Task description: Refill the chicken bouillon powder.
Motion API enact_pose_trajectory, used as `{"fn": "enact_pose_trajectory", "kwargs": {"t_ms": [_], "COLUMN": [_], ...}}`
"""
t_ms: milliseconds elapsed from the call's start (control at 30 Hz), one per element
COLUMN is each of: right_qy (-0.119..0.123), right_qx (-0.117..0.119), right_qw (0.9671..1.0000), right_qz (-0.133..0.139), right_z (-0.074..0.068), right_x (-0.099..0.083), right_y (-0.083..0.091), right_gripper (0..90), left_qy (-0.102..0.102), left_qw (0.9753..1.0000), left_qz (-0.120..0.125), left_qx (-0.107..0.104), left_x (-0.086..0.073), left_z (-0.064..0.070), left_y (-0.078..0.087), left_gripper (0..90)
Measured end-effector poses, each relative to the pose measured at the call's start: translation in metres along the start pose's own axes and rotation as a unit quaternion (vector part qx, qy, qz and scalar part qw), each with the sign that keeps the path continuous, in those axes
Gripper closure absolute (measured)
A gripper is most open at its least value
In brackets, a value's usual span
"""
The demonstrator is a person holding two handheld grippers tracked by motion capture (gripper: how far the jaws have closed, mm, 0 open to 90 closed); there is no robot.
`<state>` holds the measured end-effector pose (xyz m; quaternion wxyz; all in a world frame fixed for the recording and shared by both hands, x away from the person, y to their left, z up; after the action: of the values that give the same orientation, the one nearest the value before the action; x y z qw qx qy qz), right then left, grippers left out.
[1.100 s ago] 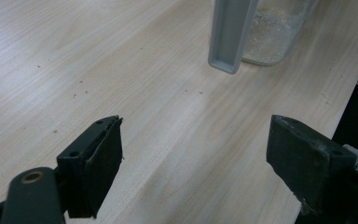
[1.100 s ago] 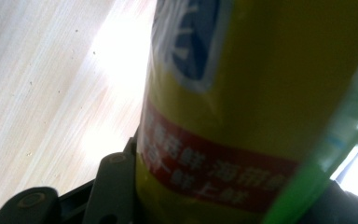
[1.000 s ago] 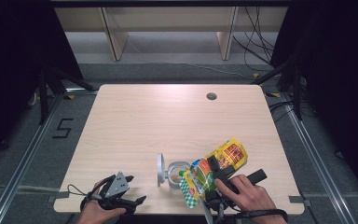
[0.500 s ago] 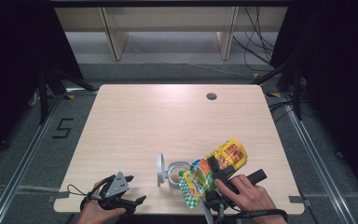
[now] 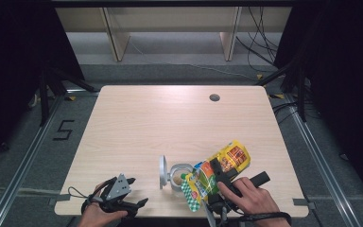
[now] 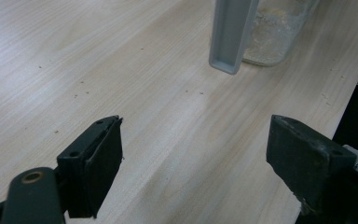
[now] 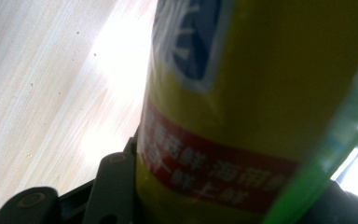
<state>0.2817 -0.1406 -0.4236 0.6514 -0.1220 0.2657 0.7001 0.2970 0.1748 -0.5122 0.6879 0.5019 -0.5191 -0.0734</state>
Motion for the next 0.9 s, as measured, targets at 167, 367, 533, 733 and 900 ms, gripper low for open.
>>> {"fn": "enact_pose_trajectory", "kwargs": {"t_ms": [167,367,533,733,900], "right_qy": [-0.015,-0.014,-0.012,-0.012,-0.012], "right_qx": [0.006,0.004,0.005,0.003,0.006], "right_qw": [0.9999,0.9999,0.9999,0.9999,0.9999], "right_qz": [-0.004,-0.005,-0.005,-0.006,-0.006], "right_z": [-0.0018,-0.0017,-0.0015,-0.0014,-0.0016], "right_x": [0.0004,-0.0004,-0.0003,-0.0004,-0.0015], "right_y": [0.0011,0.0017,0.0017,0.0017,0.0014], "right_gripper": [56.5,56.5,56.4,56.4,56.5], "left_qy": [0.003,0.003,0.003,0.004,0.003], "left_qw": [1.0,1.0,1.0,1.0,1.0], "left_qz": [-0.003,-0.001,-0.002,-0.002,-0.002], "left_qx": [0.003,0.0,-0.002,-0.004,-0.004], "left_x": [-0.0003,-0.0004,-0.0002,-0.0003,-0.0003], "left_z": [-0.0003,-0.0005,-0.0008,-0.0007,-0.0009], "left_y": [-0.0005,-0.0004,-0.0002,-0.0004,0.0], "left_gripper": [18.0,18.0,18.0,18.0,18.0]}}
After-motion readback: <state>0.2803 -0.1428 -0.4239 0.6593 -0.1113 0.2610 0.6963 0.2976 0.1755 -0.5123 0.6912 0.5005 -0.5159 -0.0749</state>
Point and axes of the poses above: each handheld gripper's, and its own axes: y roughly backward along the jaws, x roughly out of its top, z roughly to its right, the point moved 2 cm from there along -y, roughly forward along the jaws, and after that the axes turned 12 degrees about -z, right-handed, at the moved point
